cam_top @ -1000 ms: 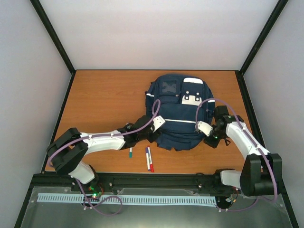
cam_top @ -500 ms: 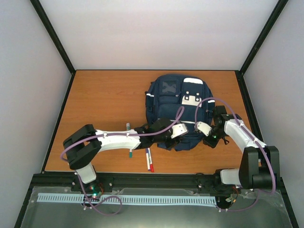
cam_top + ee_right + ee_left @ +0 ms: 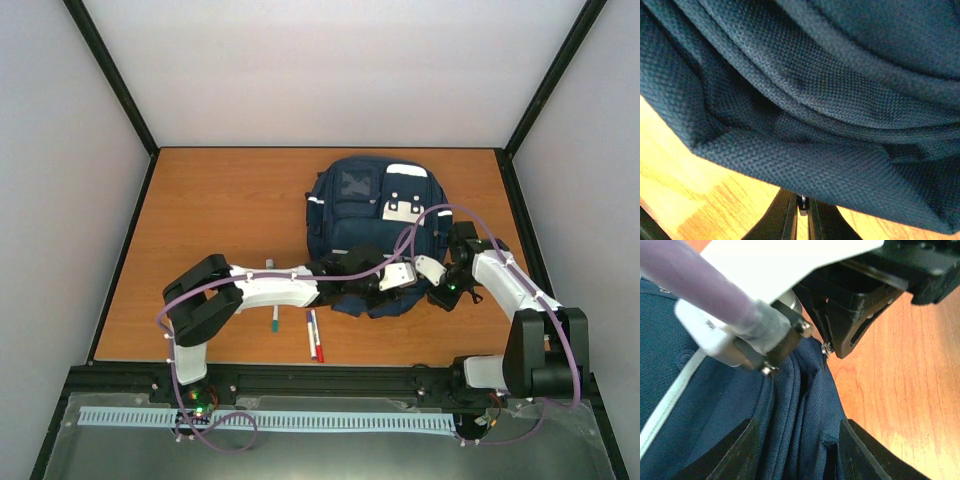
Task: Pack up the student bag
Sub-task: Zip the student bag at the center of the board.
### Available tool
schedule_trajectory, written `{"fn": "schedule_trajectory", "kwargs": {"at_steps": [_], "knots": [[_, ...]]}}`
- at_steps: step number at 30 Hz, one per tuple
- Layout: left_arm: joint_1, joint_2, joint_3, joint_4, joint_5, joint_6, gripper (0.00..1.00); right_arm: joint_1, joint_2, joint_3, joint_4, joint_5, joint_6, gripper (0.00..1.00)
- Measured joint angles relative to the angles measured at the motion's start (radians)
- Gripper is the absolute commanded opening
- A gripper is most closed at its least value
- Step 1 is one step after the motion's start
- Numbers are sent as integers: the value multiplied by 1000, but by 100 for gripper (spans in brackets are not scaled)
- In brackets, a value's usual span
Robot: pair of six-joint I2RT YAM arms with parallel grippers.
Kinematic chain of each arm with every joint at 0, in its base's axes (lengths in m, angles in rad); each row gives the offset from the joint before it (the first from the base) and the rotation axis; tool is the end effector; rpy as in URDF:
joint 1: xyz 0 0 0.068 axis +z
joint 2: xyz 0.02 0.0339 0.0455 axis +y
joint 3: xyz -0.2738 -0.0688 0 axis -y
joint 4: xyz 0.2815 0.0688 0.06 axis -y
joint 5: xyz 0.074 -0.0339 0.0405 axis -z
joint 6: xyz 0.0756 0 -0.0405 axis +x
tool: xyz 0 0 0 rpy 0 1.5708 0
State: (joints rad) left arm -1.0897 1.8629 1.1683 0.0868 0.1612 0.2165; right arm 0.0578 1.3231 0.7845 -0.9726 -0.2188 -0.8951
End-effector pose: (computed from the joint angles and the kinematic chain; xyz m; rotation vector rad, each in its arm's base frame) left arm 0.2093 -0.4272 0.1567 1.4409 1.7272 -0.6610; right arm 0.2328 0.0299 0.1385 -1.3786 2.6499 0.2636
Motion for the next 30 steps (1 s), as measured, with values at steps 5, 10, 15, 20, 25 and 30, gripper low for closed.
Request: {"fn": "schedule_trajectory", "kwargs": {"at_steps": [5,10,15,20,25,30], "knots": [[-6,21,2,-7,-3,13,37,0,0,5,-5,0,3,3],[-6,29,8,-12,-7,18,21,0,0,9,-9,-2,3,3],[-6,43,34,-34,-8,16,11,0,0,9,-9,-3,6,3],[-6,43,34,-35,-11,14,4,0,0,10,-7,-1,6,3],[-7,35,25,-35,-21,16,2,-5,0,10,-2,10,1,3],[-12,18,2,-27,-45,16,1,-37,10,12,10,20,-24,3]]}}
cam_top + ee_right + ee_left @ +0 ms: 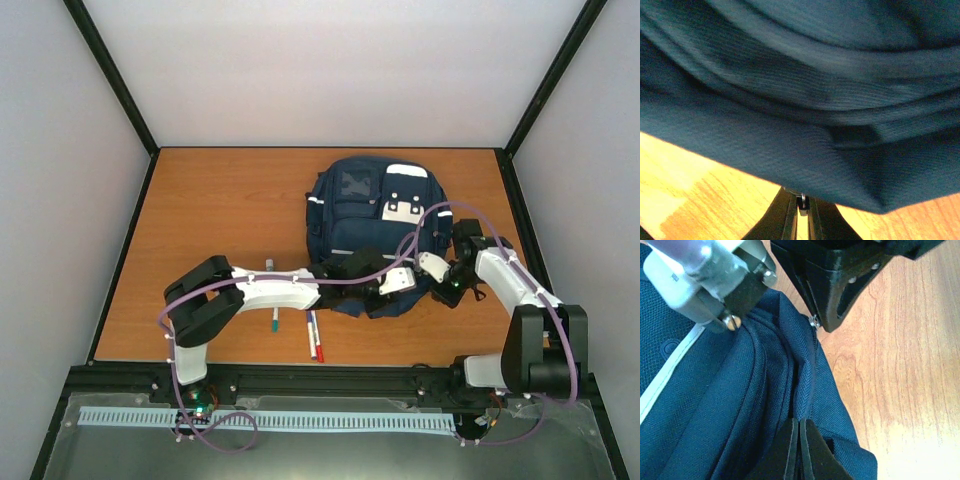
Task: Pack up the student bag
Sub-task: Zip the student bag at the center of the board.
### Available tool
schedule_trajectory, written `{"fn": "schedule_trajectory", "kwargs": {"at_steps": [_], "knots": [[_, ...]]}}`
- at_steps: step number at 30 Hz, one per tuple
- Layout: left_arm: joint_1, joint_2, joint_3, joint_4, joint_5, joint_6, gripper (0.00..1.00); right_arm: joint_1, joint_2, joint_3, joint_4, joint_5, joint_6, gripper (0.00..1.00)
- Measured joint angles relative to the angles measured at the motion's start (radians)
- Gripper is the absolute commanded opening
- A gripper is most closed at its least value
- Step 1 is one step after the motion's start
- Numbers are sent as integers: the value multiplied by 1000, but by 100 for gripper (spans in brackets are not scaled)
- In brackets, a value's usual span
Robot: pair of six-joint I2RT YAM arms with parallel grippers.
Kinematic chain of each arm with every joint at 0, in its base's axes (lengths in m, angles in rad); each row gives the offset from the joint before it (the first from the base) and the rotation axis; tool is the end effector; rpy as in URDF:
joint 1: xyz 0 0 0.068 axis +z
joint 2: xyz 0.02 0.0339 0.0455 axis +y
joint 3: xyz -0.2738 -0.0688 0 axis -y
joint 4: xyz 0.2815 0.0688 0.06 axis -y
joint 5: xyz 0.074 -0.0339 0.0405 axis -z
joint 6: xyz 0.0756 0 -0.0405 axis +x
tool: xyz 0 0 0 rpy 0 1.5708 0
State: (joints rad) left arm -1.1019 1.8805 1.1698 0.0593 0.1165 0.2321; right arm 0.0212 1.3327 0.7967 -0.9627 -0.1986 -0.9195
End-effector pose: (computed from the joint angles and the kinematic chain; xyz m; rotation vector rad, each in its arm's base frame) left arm 0.2066 -0.4273 0.1457 1.4653 1.7544 -0.5974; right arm 0.2384 0.0200 0.1397 -1.3613 2.6539 0.2210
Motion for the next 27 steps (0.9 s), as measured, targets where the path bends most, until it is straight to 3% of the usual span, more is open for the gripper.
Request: {"fn": "schedule_trajectory", "kwargs": {"at_steps": [27], "knots": [[-3,-212,-163,-36,-65,-45,1,-70,359,275,56,56,-45,3]]}}
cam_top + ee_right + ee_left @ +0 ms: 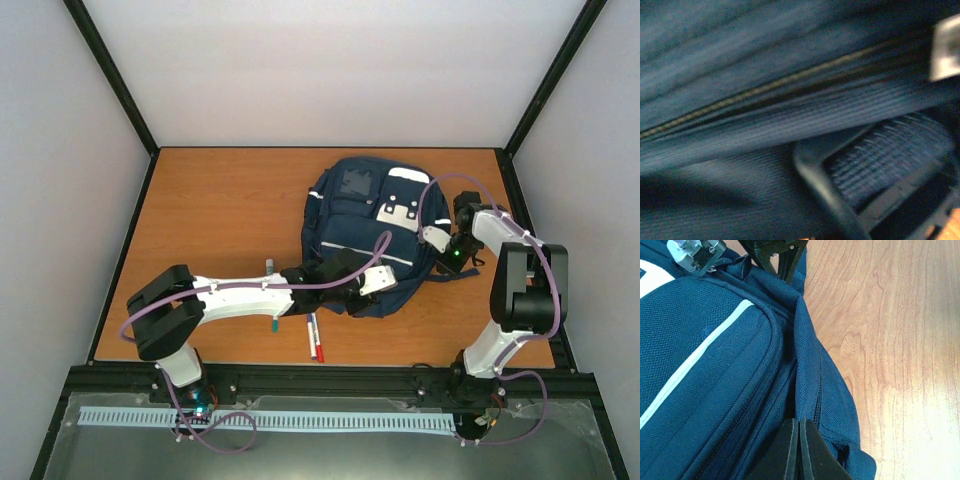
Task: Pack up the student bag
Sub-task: Zip the student bag at the center of the board.
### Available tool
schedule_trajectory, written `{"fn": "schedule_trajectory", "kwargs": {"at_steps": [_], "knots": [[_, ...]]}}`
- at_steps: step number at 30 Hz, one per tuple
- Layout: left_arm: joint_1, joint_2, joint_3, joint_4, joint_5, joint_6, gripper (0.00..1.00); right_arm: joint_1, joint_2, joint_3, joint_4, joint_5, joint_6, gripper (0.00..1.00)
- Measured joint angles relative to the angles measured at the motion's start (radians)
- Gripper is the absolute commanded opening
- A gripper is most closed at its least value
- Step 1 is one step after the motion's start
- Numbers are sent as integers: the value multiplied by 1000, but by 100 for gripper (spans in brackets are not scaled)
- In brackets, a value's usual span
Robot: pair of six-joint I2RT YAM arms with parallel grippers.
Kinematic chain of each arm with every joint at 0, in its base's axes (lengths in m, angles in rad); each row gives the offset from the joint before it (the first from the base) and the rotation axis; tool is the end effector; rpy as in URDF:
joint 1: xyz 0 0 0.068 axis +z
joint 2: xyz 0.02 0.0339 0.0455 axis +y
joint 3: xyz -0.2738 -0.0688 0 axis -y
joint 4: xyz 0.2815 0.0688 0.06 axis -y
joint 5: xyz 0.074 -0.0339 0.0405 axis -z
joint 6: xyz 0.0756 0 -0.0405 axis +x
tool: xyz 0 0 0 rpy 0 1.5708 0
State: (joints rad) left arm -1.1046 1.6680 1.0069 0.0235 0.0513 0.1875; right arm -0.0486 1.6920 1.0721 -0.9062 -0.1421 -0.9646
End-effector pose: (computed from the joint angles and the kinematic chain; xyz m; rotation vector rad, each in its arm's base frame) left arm 0.1879 -0.3820 0.1715 1.3875 1.7916 -0.5573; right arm 0.3239 -0.0050 0.1219 -1.3439 2.7153 0.1557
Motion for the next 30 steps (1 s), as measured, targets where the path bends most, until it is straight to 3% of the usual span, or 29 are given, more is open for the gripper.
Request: {"fn": "schedule_trajectory", "kwargs": {"at_steps": [15,21,30], "knots": [[0,-22,0,-19,-7,-10,1,-19,145,158,-6,3,26,5],[0,-22,0,-19,-11,-14,1,-21,156,160,0,1,52,17],[0,-33,0,-30,-10,-46,13,-41,92,129,50,-1,82,34]]}}
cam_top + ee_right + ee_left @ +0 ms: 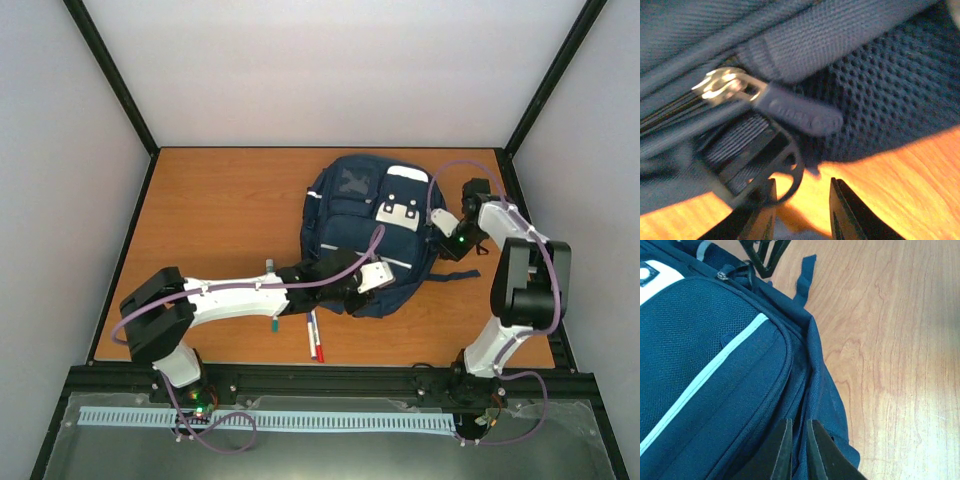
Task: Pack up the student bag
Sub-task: Zip the student bag at the center of the board.
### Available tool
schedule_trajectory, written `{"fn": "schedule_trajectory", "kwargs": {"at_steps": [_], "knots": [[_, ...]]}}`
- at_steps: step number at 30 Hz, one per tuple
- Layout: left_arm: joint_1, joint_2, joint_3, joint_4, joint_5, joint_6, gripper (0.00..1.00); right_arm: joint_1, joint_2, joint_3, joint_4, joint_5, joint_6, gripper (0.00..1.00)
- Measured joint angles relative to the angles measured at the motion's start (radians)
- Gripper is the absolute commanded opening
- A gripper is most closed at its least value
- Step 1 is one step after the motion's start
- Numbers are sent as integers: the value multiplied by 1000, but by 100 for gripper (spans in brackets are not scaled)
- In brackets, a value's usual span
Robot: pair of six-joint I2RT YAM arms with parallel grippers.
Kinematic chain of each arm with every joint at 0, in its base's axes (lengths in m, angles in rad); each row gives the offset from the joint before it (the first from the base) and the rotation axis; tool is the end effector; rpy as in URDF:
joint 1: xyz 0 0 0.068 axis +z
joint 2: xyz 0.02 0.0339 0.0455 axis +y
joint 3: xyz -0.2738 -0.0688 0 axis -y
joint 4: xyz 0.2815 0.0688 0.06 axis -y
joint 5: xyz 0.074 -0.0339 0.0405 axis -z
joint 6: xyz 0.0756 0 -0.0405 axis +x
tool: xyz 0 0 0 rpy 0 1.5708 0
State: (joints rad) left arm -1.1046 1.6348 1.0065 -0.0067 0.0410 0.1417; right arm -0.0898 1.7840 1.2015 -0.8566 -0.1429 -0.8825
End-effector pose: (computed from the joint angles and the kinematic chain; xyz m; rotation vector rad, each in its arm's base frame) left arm 0.1864 -0.3774 0.1811 1.3419 1.8269 -0.5716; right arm 0.3651 -0.0221 0.1288 -1.1545 2.7225 0.0960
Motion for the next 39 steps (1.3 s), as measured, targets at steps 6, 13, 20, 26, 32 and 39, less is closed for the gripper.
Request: {"fn": "schedule_trajectory", "kwargs": {"at_steps": [6,13,20,26,32,39], "knots": [[0,-28,25,-13,-12,-53,96,-2,-208,-38,-26,-15,5,44],[10,-101,59,-18,-69,-148,100,-2,-410,-14,-104,-84,35,68],[91,-216,79,-21,-256,-275,100,-2,-552,101,-127,-166,171,100],[308,-331,2,-15,-325,-438,100,-5,-683,74,-28,-258,373,99],[425,-292,36,-230,-559,-664,100,-6,-695,-92,9,-487,422,92],[500,-164,-7,-275,-447,-729,100,-6,-729,-348,116,-613,430,78]]}}
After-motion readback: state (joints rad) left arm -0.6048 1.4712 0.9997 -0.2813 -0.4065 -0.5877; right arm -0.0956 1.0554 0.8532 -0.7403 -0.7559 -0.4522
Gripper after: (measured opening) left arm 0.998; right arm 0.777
